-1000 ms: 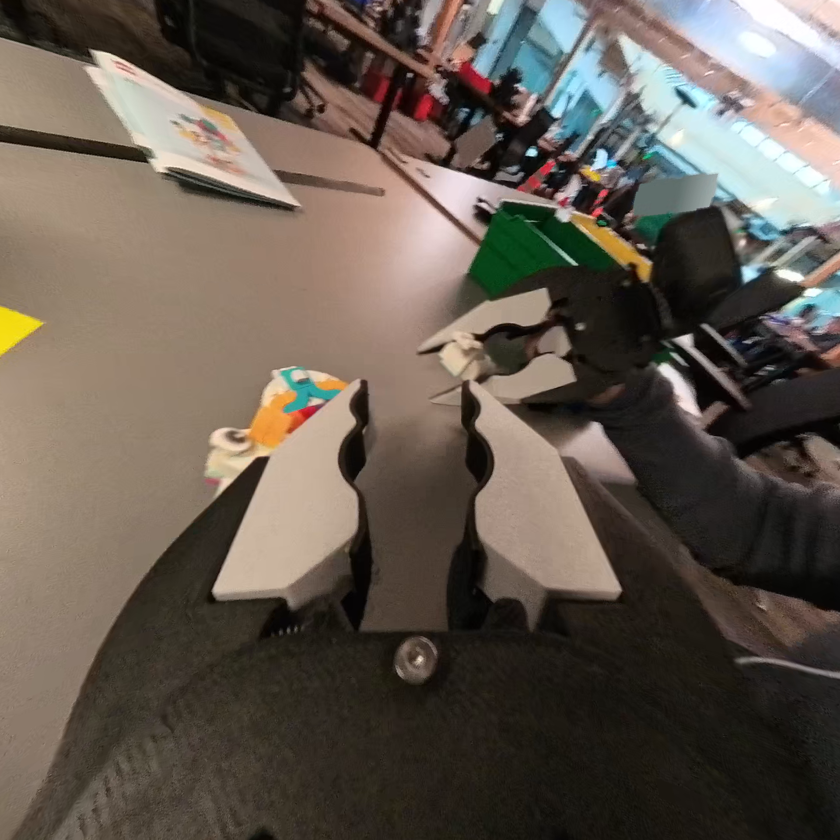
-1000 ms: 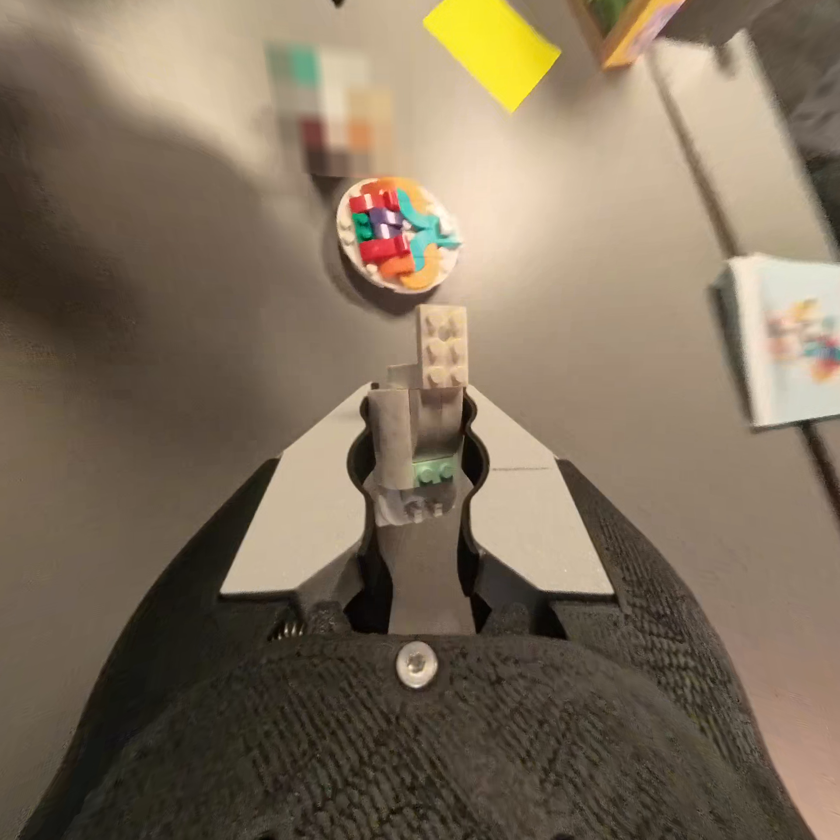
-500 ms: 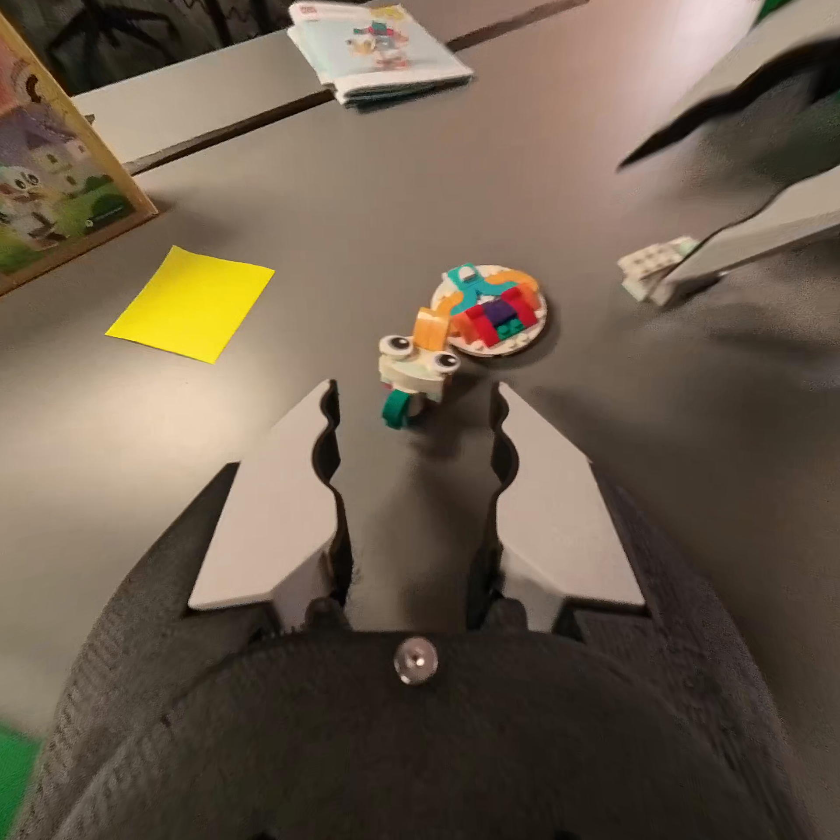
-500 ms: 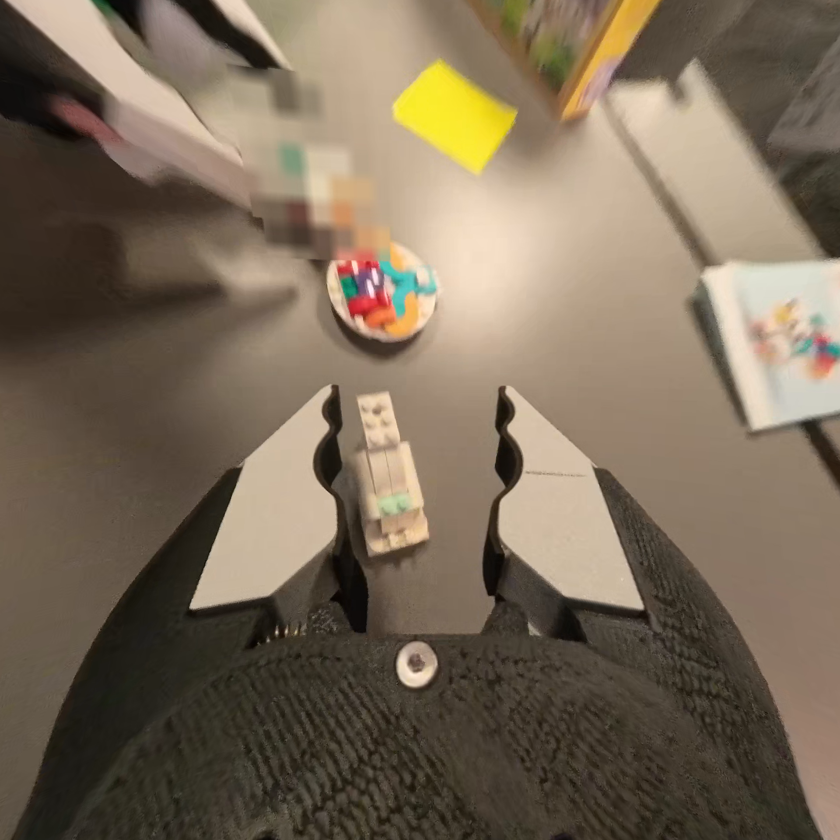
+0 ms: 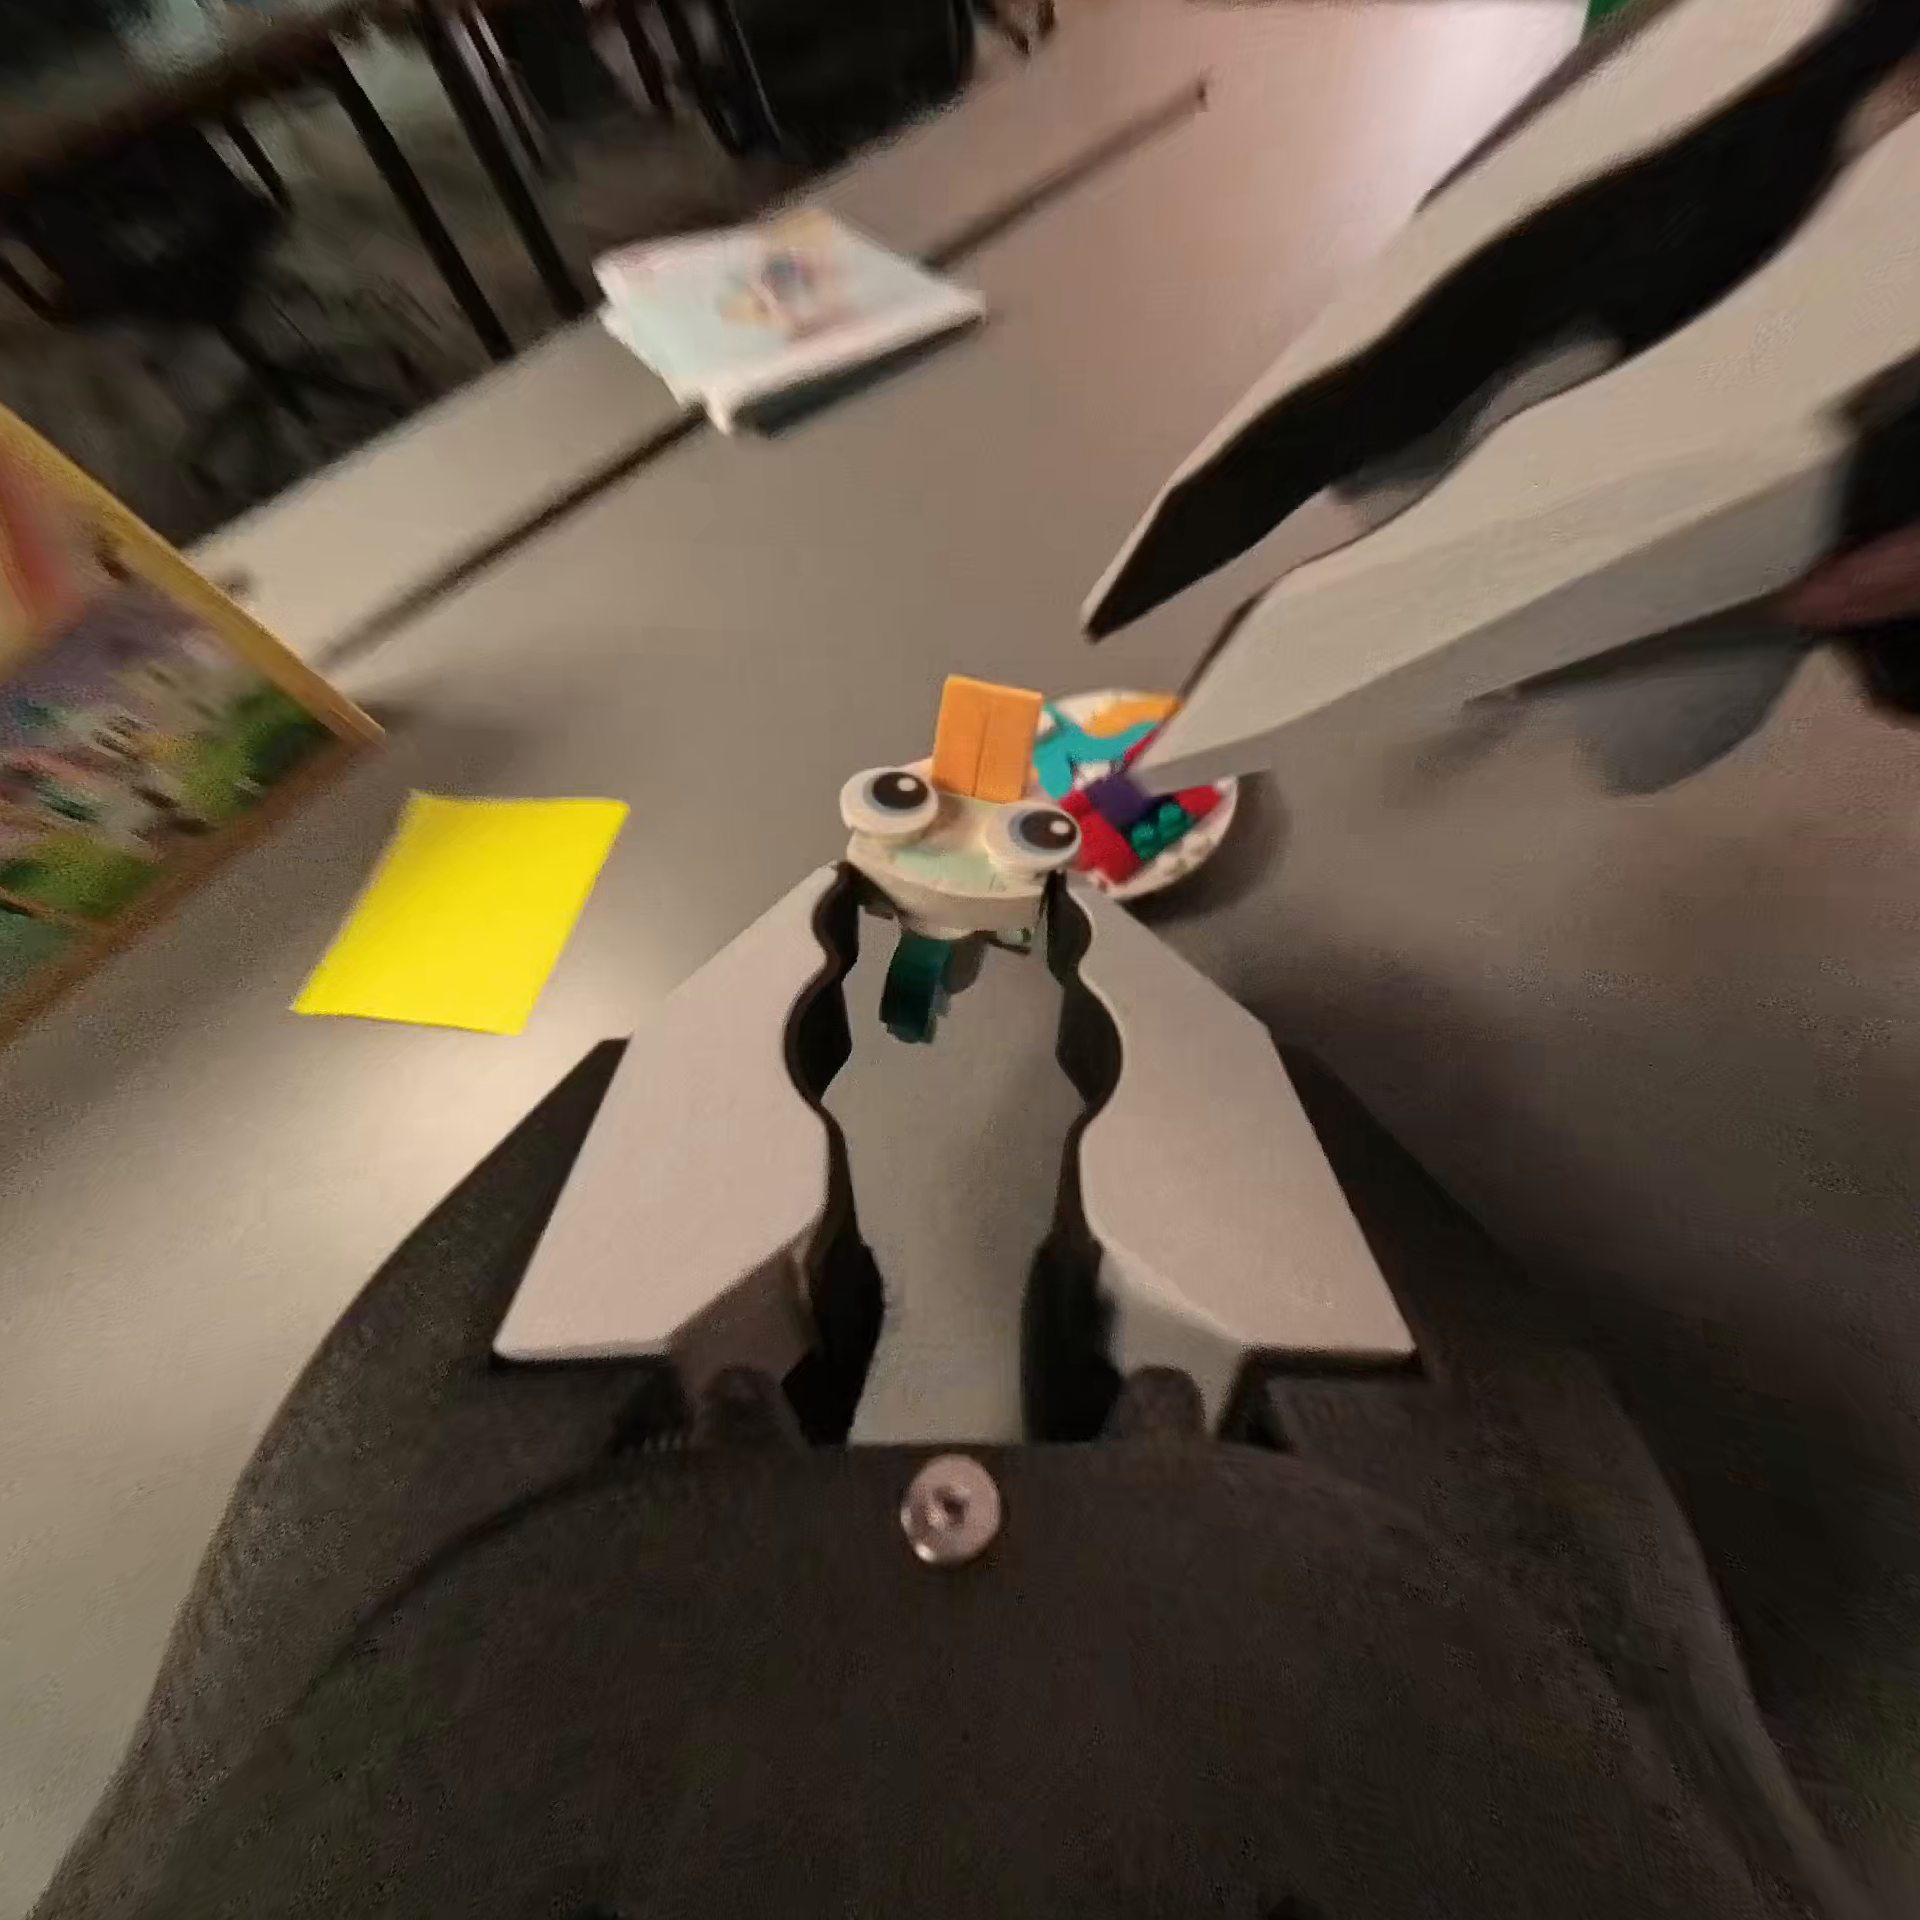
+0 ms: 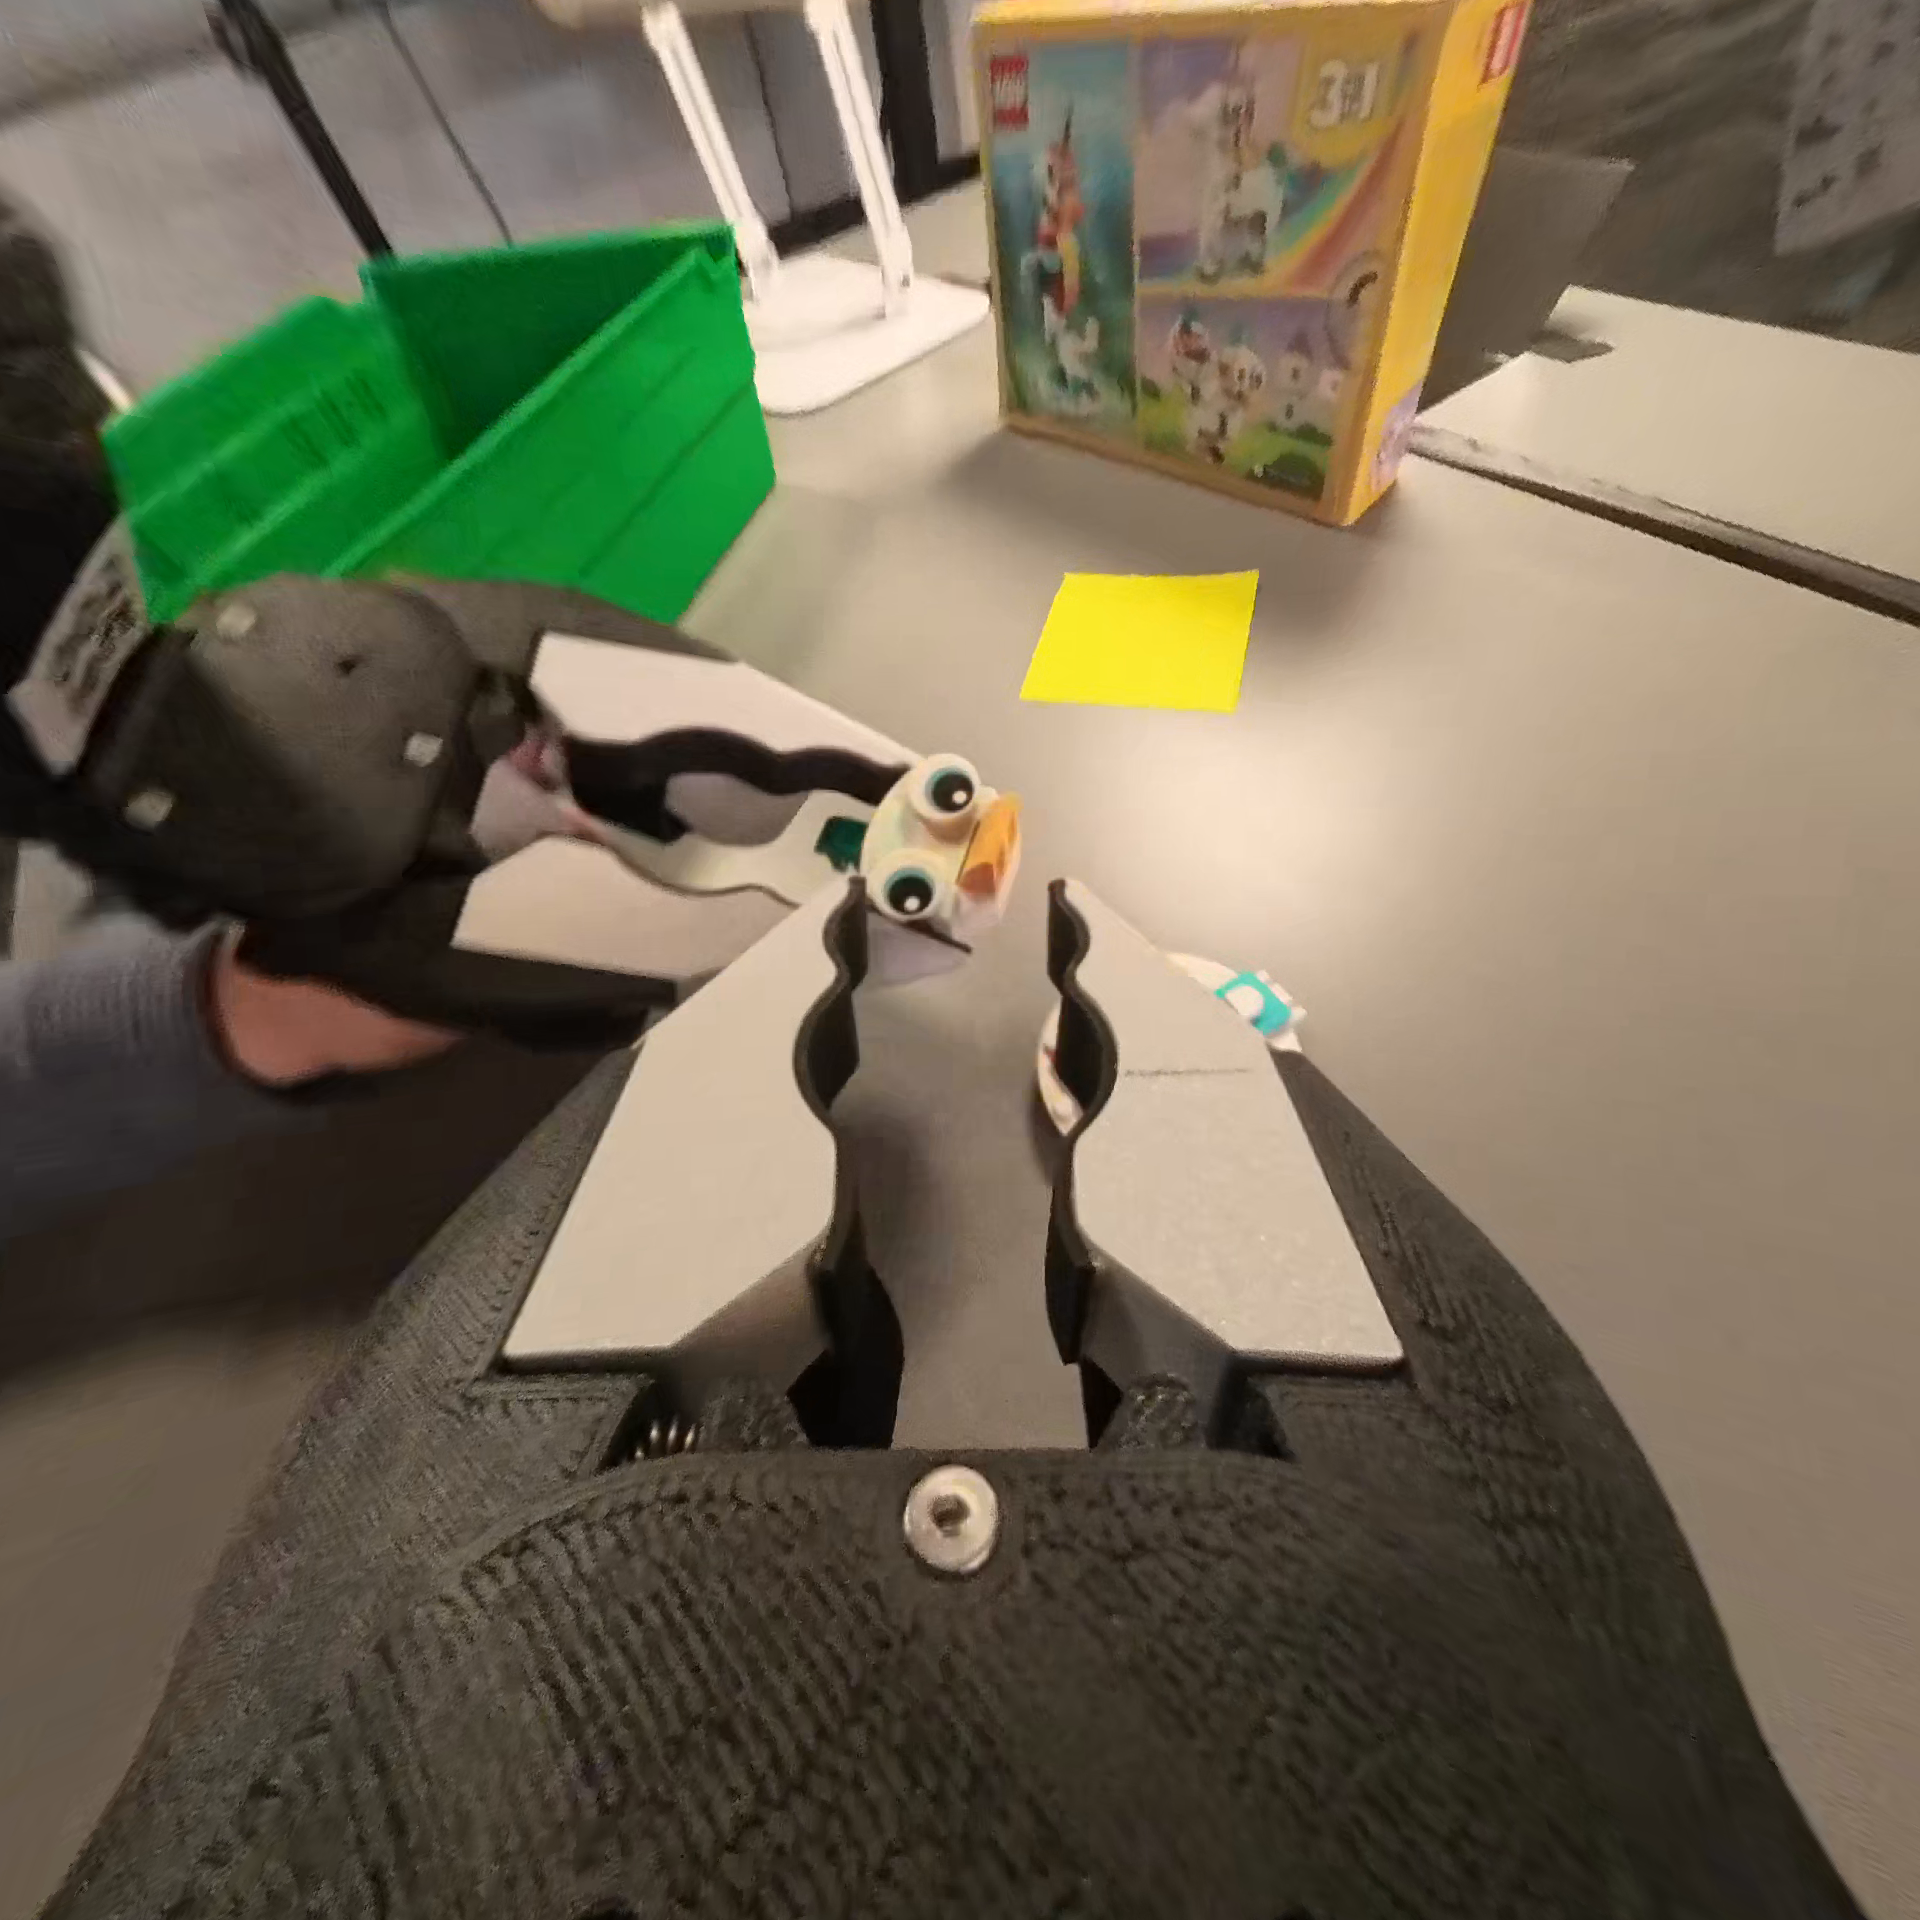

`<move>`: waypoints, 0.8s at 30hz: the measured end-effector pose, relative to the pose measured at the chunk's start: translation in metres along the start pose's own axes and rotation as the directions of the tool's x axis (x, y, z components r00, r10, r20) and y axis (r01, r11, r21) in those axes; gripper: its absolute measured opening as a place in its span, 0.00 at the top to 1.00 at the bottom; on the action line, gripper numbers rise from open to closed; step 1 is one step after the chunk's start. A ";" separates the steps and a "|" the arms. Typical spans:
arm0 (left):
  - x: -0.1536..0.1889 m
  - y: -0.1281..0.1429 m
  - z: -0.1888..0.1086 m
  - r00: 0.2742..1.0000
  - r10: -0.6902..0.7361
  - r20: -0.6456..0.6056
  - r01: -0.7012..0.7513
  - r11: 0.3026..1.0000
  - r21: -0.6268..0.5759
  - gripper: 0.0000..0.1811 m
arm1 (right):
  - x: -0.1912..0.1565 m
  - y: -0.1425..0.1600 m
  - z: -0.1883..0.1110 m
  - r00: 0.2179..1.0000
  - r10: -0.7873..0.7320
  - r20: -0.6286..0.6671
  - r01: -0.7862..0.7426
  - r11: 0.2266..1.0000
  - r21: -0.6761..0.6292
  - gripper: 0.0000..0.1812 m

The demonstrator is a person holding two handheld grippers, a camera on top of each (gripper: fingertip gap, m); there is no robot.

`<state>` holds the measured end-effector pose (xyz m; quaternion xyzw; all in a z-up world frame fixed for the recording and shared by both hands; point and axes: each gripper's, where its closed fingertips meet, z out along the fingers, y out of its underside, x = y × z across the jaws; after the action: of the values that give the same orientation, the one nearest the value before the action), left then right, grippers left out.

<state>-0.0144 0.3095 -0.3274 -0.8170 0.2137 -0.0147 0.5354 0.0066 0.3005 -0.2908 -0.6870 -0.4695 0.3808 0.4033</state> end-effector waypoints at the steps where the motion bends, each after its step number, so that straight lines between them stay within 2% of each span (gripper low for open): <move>1: 0.000 -0.007 -0.005 1.000 0.018 0.021 -0.019 0.999 0.044 0.80 | -0.001 -0.004 0.003 1.000 0.016 -0.011 -0.015 0.999 0.041 0.83; 5: 0.005 -0.020 -0.015 0.997 0.059 0.052 -0.066 0.990 0.122 0.81 | -0.004 -0.014 0.010 0.998 0.032 -0.050 -0.024 0.989 0.143 0.94; 8: 0.004 -0.025 -0.020 0.998 0.047 0.050 -0.055 0.984 0.172 0.81 | -0.006 -0.021 0.007 0.998 0.026 -0.057 -0.015 0.982 0.186 0.97; 10: 0.005 -0.030 -0.025 0.996 0.073 0.051 -0.083 0.972 0.219 0.81 | -0.008 -0.025 0.002 0.996 0.090 0.012 -0.091 0.973 0.211 0.97; 11: 0.006 -0.034 -0.028 0.995 0.082 0.050 -0.092 0.964 0.250 0.81 | -0.008 -0.028 0.000 0.981 0.176 0.086 -0.191 0.955 0.229 0.97; 12: 0.007 -0.039 -0.032 0.994 0.098 0.051 -0.108 0.953 0.282 0.81 | -0.008 -0.031 -0.003 0.942 0.282 0.180 -0.320 0.917 0.239 0.98; 14: 0.010 -0.046 -0.036 0.987 0.143 0.076 -0.159 0.935 0.317 0.81 | -0.007 -0.033 -0.007 0.813 0.460 0.358 -0.552 0.805 0.217 0.97; 16: 0.014 -0.049 -0.039 0.984 0.163 0.075 -0.179 0.924 0.338 0.82 | -0.008 -0.032 -0.011 0.694 0.547 0.469 -0.682 0.708 0.185 0.98; 19: 0.019 -0.058 -0.049 0.977 0.200 0.080 -0.215 0.894 0.394 0.82 | -0.014 -0.038 -0.019 0.534 0.596 0.600 -0.800 0.586 0.129 0.98; 20: 0.020 -0.059 -0.052 0.971 0.221 0.090 -0.239 0.884 0.402 0.82 | -0.015 -0.037 -0.020 0.550 0.586 0.595 -0.789 0.599 0.139 0.98; 22: 0.022 -0.056 -0.051 0.973 0.222 0.063 -0.228 0.883 0.409 0.82 | -0.016 -0.035 -0.020 0.696 0.513 0.503 -0.676 0.704 0.217 0.97; 24: 0.022 -0.060 -0.054 0.979 0.201 0.035 -0.195 0.873 0.447 0.82 | -0.019 -0.039 -0.023 0.783 0.448 0.432 -0.592 0.751 0.294 0.97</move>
<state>0.0120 0.2747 -0.2564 -0.6453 0.2904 -0.0141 0.7065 0.0089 0.2874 -0.2435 -0.6145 -0.2257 0.6804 0.3295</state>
